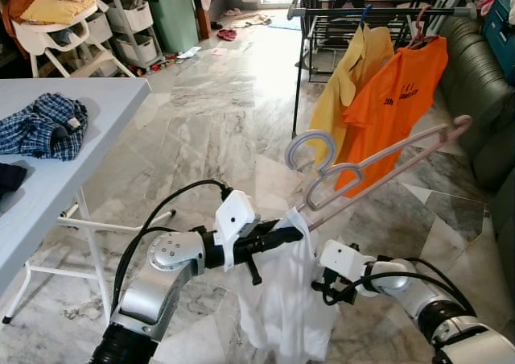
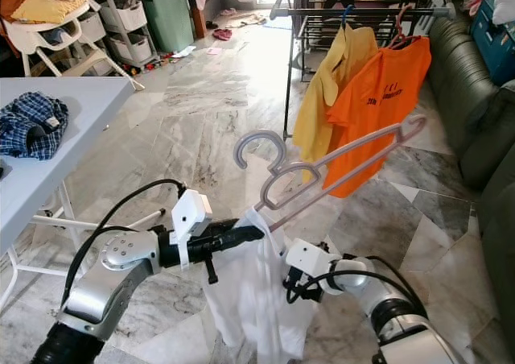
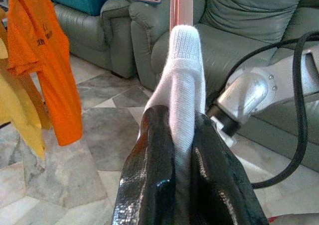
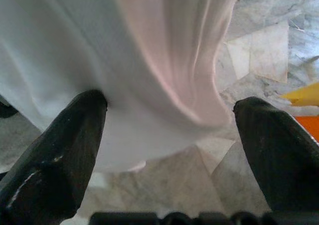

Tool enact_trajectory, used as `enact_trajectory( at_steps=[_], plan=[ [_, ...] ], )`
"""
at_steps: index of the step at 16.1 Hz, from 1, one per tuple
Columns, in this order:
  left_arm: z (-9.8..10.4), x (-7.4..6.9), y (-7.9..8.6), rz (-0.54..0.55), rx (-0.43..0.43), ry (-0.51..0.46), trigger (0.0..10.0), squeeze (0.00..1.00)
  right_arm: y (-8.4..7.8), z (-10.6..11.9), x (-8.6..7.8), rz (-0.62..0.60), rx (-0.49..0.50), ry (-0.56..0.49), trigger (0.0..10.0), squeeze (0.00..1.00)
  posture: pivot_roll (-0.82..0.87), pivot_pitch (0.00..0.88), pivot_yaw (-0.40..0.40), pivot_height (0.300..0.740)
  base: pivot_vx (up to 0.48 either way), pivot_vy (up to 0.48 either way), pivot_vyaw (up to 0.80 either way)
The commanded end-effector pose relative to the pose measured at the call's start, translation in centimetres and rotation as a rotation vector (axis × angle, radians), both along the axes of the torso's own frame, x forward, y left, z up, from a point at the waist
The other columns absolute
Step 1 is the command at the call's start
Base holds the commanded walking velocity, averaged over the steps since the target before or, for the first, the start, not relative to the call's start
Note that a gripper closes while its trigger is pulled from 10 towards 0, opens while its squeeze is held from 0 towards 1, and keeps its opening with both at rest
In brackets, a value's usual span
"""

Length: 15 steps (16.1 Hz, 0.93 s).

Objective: Hang hanger

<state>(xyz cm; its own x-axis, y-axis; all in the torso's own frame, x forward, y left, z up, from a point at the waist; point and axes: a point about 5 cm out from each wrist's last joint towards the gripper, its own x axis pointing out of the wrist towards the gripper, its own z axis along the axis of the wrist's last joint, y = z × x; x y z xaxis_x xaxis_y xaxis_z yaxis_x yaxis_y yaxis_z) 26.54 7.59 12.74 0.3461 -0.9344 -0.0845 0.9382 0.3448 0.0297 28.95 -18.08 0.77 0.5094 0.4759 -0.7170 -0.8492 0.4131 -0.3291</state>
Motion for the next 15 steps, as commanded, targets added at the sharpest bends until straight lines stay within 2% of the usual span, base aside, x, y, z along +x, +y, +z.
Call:
enact_trajectory(
  at_steps=[1,15],
  plan=[
    [1.0,-0.2,-0.1,-0.021,-0.016,-0.032,10.0,0.00,0.4,0.0,0.2,0.001,-0.011,-0.001,0.0,0.00,-0.05,0.031,0.095,0.740,0.000,0.000,0.00],
    [1.4,-0.4,-0.1,-0.031,-0.001,-0.030,10.0,0.00,-1.0,-0.3,-0.2,-0.066,-0.014,-0.015,0.0,0.00,-0.05,0.030,0.098,0.740,0.000,0.000,0.00]
  ],
)
